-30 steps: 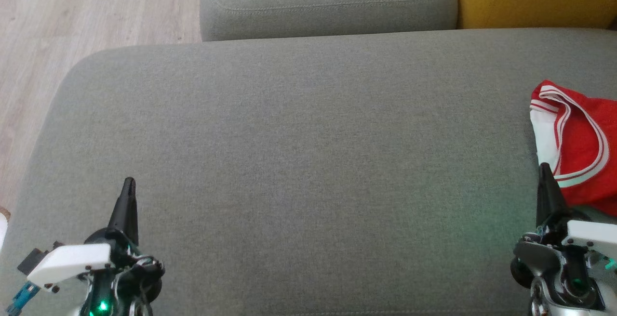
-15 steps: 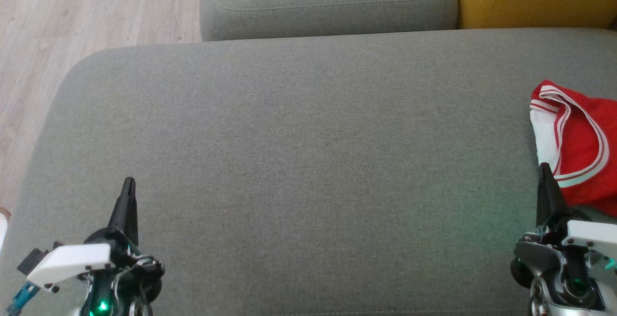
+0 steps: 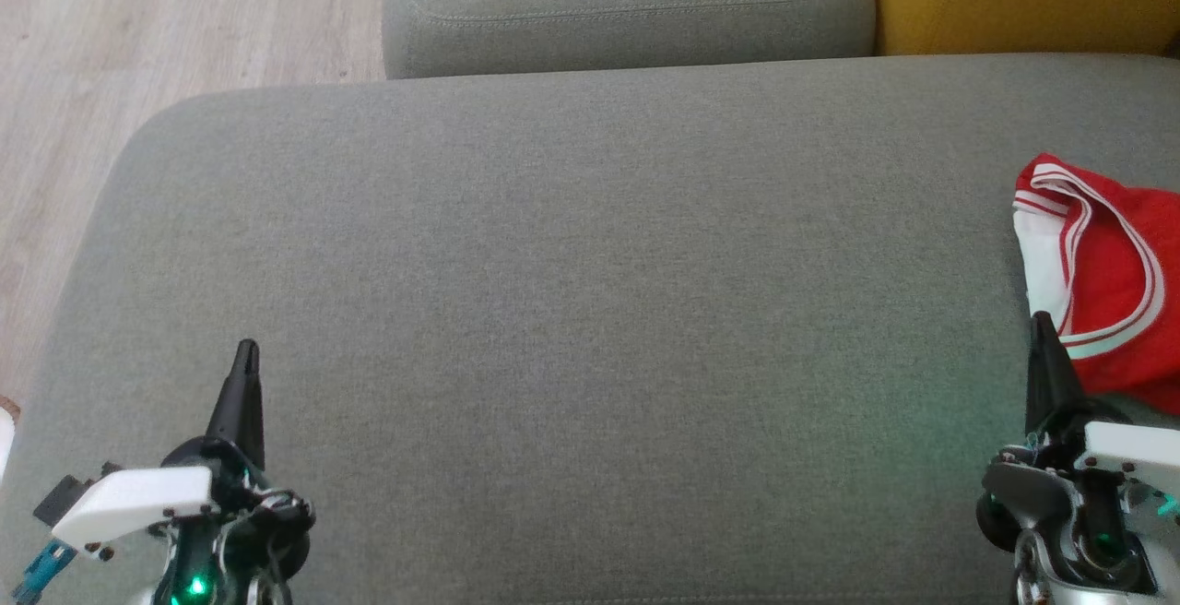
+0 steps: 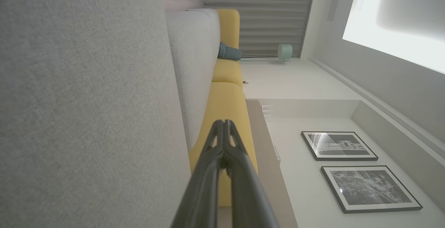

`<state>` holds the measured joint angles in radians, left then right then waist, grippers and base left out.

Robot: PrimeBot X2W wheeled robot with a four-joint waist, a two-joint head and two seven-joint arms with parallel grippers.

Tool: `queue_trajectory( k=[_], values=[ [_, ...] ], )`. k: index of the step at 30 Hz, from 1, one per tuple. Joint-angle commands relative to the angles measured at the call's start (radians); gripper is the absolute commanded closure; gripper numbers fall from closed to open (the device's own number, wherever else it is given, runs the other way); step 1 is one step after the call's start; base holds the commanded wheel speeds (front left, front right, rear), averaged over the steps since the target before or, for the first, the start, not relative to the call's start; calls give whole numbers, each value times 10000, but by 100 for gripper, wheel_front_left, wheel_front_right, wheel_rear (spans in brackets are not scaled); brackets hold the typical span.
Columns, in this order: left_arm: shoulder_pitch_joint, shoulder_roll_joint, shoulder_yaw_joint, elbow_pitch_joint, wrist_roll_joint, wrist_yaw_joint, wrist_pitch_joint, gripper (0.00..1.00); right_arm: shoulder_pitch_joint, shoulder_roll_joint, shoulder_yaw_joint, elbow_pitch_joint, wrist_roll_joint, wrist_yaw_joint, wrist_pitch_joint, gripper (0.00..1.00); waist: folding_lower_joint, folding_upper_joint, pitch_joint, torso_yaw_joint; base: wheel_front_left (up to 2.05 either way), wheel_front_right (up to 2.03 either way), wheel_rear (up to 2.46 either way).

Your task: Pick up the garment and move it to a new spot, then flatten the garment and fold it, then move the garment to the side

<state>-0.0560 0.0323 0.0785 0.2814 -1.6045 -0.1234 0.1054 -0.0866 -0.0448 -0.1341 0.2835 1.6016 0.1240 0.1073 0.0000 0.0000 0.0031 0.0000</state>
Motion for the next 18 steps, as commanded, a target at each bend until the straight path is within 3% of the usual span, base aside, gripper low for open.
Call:
queue_trajectory(
  k=[1, 18],
  values=[
    [-520, 179, 350, -362, -44, -73, 76, 100, -213, -54, 205, -387, 71, 67, 58, 100, 0, 0, 0, 0, 0, 0, 0],
    [-520, 179, 350, -362, -44, -73, 76, 100, -213, -54, 205, -387, 72, 67, 58, 100, 0, 0, 0, 0, 0, 0, 0]
  ],
)
